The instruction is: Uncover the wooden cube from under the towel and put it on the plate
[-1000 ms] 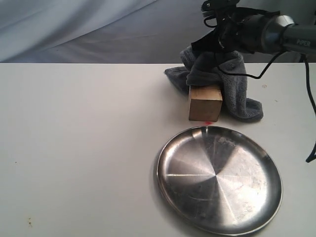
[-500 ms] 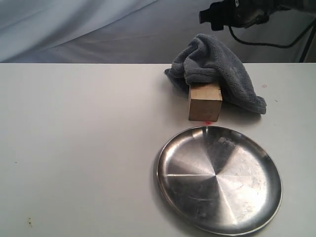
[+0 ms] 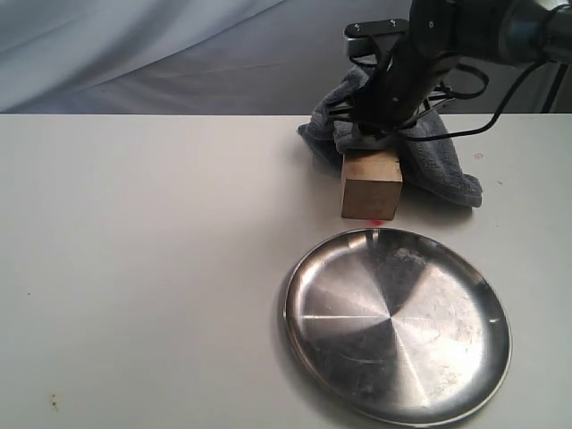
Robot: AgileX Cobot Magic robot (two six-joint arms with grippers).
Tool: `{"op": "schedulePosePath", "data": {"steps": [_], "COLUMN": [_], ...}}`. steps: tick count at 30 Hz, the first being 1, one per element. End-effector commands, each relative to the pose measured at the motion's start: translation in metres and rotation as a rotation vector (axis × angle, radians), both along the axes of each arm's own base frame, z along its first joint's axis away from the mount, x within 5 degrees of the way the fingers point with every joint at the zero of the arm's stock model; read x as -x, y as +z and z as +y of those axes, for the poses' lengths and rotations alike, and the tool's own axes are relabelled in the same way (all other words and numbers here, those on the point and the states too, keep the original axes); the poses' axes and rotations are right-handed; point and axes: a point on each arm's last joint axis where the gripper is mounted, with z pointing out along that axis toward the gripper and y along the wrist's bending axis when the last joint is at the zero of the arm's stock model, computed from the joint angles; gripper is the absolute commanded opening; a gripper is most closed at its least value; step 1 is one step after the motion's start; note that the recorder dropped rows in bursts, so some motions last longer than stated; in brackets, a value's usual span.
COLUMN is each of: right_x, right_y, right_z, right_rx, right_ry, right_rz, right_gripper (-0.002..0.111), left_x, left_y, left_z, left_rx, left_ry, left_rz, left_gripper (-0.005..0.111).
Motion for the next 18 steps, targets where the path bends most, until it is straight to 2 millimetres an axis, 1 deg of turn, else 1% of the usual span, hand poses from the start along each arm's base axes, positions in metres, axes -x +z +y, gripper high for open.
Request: {"op": "schedulePosePath", "data": {"steps": [1, 5, 9, 11, 14, 15, 16, 18], "right_x": [0.003, -0.004, -0.013, -0.018, -0.027, -0.033, -0.035, -0.042], "right_y": [-0.004, -0.016, -0.031, -0.035, -0.031, -0.027, -0.025, -0.021], "right_z": [0.006, 0.007, 0.005, 0.001, -0.006, -0.012, -0.013, -0.023], "right_rx": [-0.051, -0.051, -0.05, -0.051, -0.084, -0.108, -0.116, -0.132], "right_ry": [0.054, 0.052, 0.034, 0.018, -0.039, -0.073, -0.08, -0.117], "right_rz": [0.028, 0.004, -0.023, -0.052, -0.125, -0.172, -0.197, -0.255], "right_gripper": [0.019, 0.012, 0.011, 0.011, 0.011, 0.011, 0.011, 0.011], "left_x": [0.0, 0.0, 0.0, 0.0, 0.0, 0.0, 0.0, 0.0], "left_y": [-0.001, -0.001, -0.001, -0.001, -0.001, -0.001, -0.001, -0.001], "left_z": [0.0, 0.0, 0.0, 0.0, 0.0, 0.0, 0.0, 0.0], "left_rx": [0.0, 0.0, 0.0, 0.0, 0.002, 0.002, 0.002, 0.002], "left_ry": [-0.001, -0.001, -0.001, -0.001, 0.0, 0.0, 0.0, 0.0], "left_rz": [-0.001, -0.001, -0.001, -0.001, -0.001, -0.001, -0.001, -0.001], "left_gripper": [0.001, 0.001, 0.001, 0.001, 0.001, 0.001, 0.001, 0.001]}}
